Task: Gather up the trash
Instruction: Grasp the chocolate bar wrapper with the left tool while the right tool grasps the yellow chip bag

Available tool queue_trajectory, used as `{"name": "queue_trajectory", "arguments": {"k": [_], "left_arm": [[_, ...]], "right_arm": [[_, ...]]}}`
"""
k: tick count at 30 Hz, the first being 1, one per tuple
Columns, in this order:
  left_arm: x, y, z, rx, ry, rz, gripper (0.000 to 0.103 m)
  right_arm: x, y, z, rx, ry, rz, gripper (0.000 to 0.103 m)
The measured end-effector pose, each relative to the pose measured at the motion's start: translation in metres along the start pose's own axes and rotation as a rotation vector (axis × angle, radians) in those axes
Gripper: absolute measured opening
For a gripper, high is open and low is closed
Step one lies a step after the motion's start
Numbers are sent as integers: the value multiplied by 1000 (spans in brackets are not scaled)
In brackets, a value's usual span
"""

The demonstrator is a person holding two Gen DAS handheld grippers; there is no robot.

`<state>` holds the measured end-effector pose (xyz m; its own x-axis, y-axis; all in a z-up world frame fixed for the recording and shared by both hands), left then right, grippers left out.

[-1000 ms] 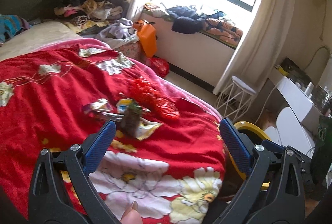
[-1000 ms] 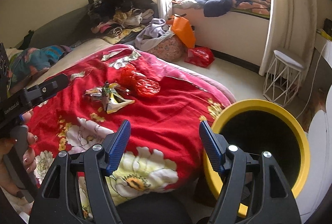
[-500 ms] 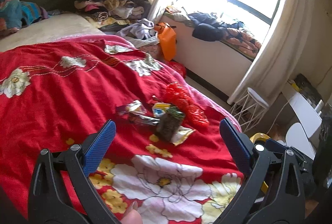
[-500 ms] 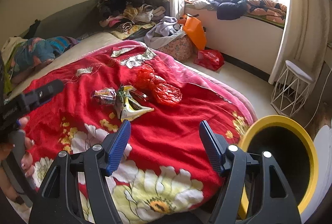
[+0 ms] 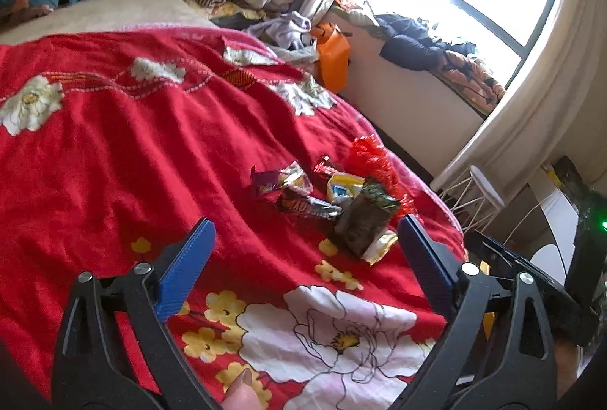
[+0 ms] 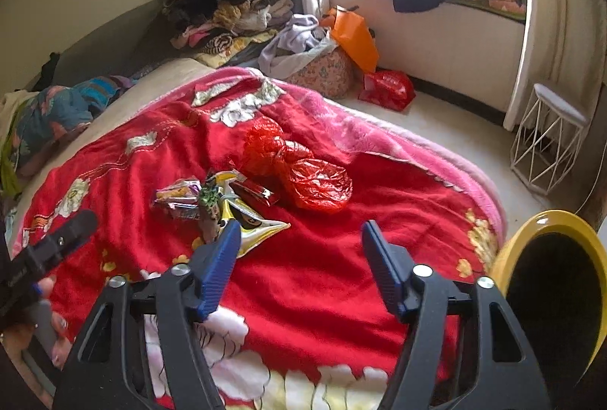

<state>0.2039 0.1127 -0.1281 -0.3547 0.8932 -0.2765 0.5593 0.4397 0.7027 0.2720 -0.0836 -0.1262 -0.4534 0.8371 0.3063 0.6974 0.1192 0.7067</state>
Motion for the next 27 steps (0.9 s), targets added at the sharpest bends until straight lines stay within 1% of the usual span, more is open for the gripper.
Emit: {"name": "queue_trajectory", "arguments": {"k": [2, 6, 7, 9, 10, 12, 14, 17, 20, 23, 27], "left_arm": [[0, -2, 10, 20, -9, 5, 84], [2, -4, 27, 62, -2, 4, 72], [4, -3, 32, 71, 1, -2, 71], [5, -4, 40, 87, 4, -18, 64], [6, -4, 44, 99, 2, -27, 63], [5, -4, 52, 113, -6, -36, 54], [3, -3, 59, 126, -18, -41, 48], [2, -3, 67, 147, -36, -71, 47], [-1, -2, 73, 160, -59, -96, 47], [-4, -3, 78, 169, -74, -96, 46], [-4, -3, 85, 186, -82, -118, 45]], "right_arm": [[-4, 0, 15, 23, -15, 16, 57], [-5, -2, 40, 55, -20, 29, 52], [-5, -3, 47, 63, -16, 34, 50], [-7, -6, 57, 80, -12, 46, 48], [-6, -7, 63, 88, -7, 52, 46], [-7, -8, 73, 100, 2, 70, 45], [-7, -8, 79, 103, 21, 94, 44], [-5, -9, 89, 117, 38, 111, 41], [-4, -11, 99, 132, 45, 115, 41], [-2, -14, 107, 146, 61, 121, 41], [-1, -16, 111, 149, 84, 124, 41]]}}
Point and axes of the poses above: each gripper's, at about its wrist camera, not at the fingertips, and z roughly the way its jaws point, x to its left, y to its top, the point moved 8 cm from there along z, roughly the way its jaws point, and after that the axes turned 12 degrees about y, right-handed, at the moved point
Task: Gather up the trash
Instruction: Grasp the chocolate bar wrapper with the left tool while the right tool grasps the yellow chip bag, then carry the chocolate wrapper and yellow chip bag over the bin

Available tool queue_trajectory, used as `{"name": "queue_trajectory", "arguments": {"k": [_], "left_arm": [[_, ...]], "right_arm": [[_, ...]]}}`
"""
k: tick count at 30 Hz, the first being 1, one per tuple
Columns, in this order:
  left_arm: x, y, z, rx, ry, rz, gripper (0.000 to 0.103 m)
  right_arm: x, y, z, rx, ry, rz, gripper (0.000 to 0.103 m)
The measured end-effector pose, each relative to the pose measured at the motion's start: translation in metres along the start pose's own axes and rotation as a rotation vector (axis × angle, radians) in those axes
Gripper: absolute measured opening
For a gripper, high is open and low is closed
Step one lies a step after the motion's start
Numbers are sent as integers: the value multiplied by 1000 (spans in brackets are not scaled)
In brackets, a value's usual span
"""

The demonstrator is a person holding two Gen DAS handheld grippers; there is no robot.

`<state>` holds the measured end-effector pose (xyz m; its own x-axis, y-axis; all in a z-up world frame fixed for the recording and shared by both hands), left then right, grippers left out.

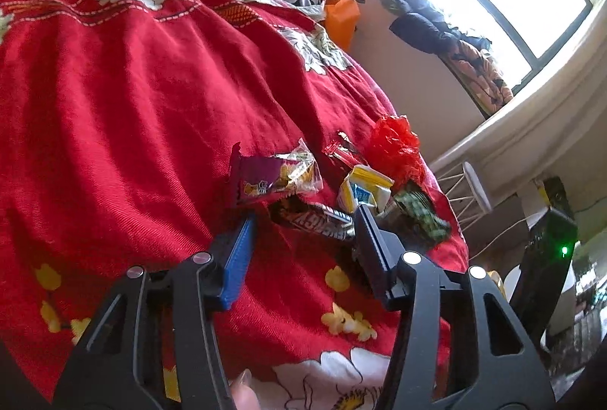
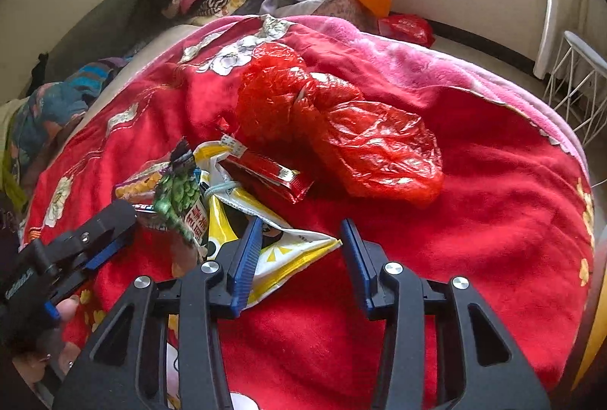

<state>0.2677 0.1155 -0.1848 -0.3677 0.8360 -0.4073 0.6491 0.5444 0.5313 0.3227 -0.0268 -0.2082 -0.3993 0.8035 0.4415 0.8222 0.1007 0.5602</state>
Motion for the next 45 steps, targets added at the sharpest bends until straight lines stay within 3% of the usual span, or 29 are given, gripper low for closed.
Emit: {"name": "queue_trajectory", "arguments": {"k": [4, 9, 12, 15, 24, 30, 45], "left_arm": [[-3, 3, 6, 5, -3, -17, 44], [-2, -2, 11, 21, 12, -25, 19], [0, -7, 8, 25, 5, -30, 8], [1, -12, 3, 26, -11, -27, 5], [0, -28, -17, 13, -27, 2, 0], [-3, -31, -35, -23, -40, 17, 0], [-26, -21, -74, -97, -95, 51, 0]], "right_arm": [[-1, -3, 1, -3, 43, 37, 38], [4, -10, -3, 0, 79, 21, 26], [11, -15, -10, -4, 112, 8, 18], [19, -20, -19, -18, 122, -18, 16], [29, -33, -51, -55, 121, -85, 13], [24, -40, -68, -80, 72, -124, 12], [14, -41, -108, -155, 31, -131, 10]]}}
Point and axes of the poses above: each gripper's, at about its wrist camera, not at the fingertips, and z roughly the way its jaws point, x to its left, y to its top, the point moved 8 cm from there along z, roughly the way its jaws point, and after that the axes turned 12 degrees about y, right-handed, at the moved point
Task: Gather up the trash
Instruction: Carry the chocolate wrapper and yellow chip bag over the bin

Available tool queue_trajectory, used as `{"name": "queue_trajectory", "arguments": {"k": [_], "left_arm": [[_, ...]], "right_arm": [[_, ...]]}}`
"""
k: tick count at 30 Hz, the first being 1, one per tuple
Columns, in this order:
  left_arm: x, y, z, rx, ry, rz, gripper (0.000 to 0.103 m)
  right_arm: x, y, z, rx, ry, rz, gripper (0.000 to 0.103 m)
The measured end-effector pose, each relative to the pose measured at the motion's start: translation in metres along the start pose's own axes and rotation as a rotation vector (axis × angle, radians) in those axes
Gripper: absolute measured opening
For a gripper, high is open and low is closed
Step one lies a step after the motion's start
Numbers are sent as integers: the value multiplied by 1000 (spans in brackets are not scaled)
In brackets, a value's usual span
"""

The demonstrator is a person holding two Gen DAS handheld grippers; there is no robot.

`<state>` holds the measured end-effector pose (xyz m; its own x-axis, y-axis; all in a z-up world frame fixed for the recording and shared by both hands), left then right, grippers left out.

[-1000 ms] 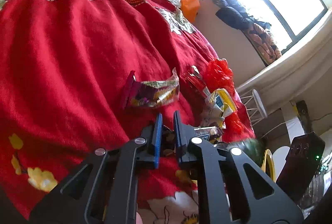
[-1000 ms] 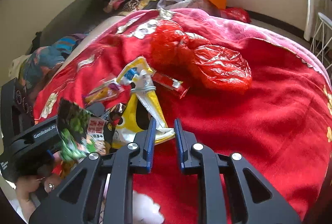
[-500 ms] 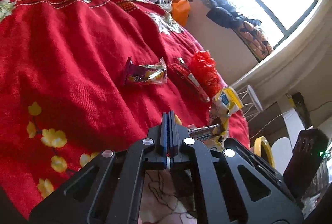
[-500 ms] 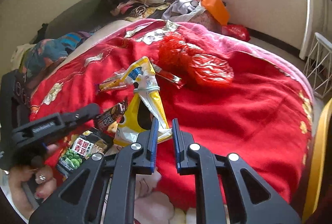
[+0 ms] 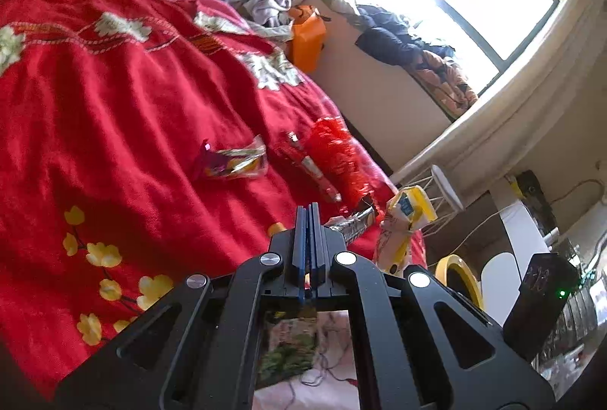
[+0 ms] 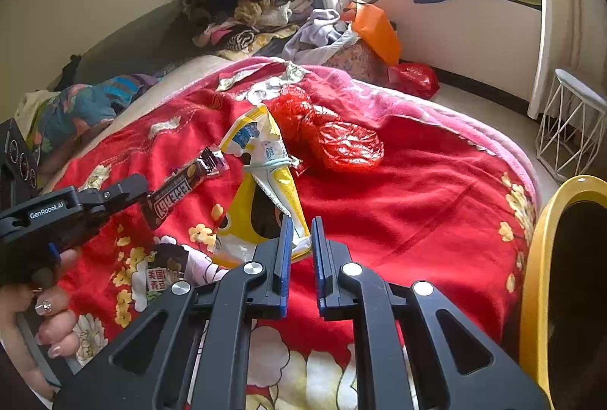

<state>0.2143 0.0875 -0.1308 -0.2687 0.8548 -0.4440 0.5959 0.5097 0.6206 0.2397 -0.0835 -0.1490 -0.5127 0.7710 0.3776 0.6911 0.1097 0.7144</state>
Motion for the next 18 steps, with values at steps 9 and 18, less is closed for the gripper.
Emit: {"name": "queue_trajectory", "arguments": {"k": [9, 18], "left_arm": [[-28, 6, -19, -44, -16, 56, 0], [-54, 0, -34, -66, -28, 124, 0]], "right_arm": [[-7, 8, -28, -47, -12, 11, 10], [-19, 14, -60, -92, -37, 28, 10]]}}
Point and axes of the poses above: each gripper's, at about its wrist camera, not at the fingertips, and z roughly the way its jaws point, x to its left, y to its top, the point moved 8 cm from there along z, roughly the way its jaws point, and after that the axes turned 12 degrees about y, right-handed, at the moved point
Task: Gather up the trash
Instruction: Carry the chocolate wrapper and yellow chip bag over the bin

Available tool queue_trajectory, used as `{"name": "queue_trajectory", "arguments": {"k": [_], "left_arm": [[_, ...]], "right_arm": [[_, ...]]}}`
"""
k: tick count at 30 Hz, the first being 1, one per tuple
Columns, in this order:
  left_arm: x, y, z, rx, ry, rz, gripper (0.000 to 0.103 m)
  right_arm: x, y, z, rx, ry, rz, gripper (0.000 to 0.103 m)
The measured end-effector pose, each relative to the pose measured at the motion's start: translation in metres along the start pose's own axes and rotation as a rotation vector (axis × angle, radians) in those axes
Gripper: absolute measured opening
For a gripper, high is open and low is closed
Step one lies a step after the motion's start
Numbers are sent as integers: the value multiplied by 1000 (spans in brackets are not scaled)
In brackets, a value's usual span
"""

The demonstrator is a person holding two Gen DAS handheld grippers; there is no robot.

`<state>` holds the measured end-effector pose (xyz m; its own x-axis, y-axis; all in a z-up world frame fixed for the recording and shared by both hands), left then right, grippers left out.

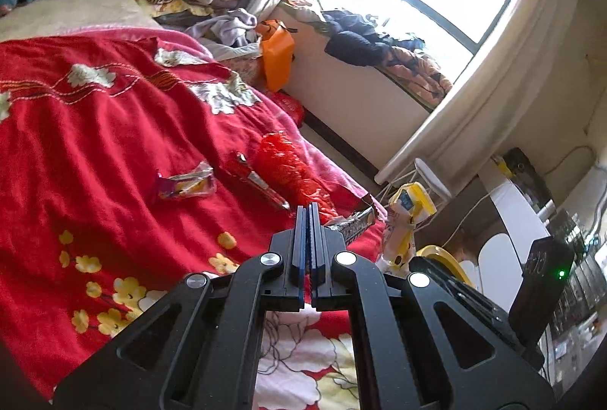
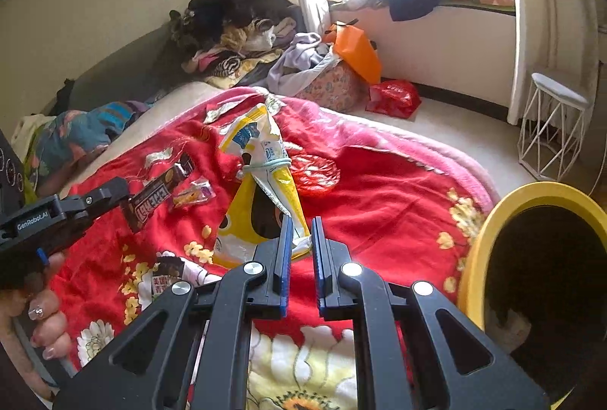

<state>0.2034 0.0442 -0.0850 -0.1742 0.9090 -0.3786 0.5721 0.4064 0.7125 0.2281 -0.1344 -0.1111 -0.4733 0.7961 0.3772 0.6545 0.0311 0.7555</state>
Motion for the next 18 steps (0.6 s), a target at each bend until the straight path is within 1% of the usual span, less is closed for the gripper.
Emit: {"name": "queue_trajectory", "arguments": {"k": [8, 18], "left_arm": [[-25, -4, -7, -13, -13, 49, 0], [-56, -11, -10, -12, -42, 99, 0]], "right_arm": [[-21, 3, -31, -38, -25, 32, 10], [-46, -2, -64, -67, -67, 79, 10]]}}
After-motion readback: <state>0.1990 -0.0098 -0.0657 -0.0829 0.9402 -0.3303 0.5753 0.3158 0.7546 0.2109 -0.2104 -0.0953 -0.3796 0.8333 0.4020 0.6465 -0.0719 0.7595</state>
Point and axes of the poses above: each gripper's, at about its wrist camera, not at the fingertips, and z roughly the way its jaws point, x to its left, y to its top, the point moved 8 cm from there along z, roughly the way its jaws point, and after that the axes turned 12 degrees about y, right-handed, at the moved point
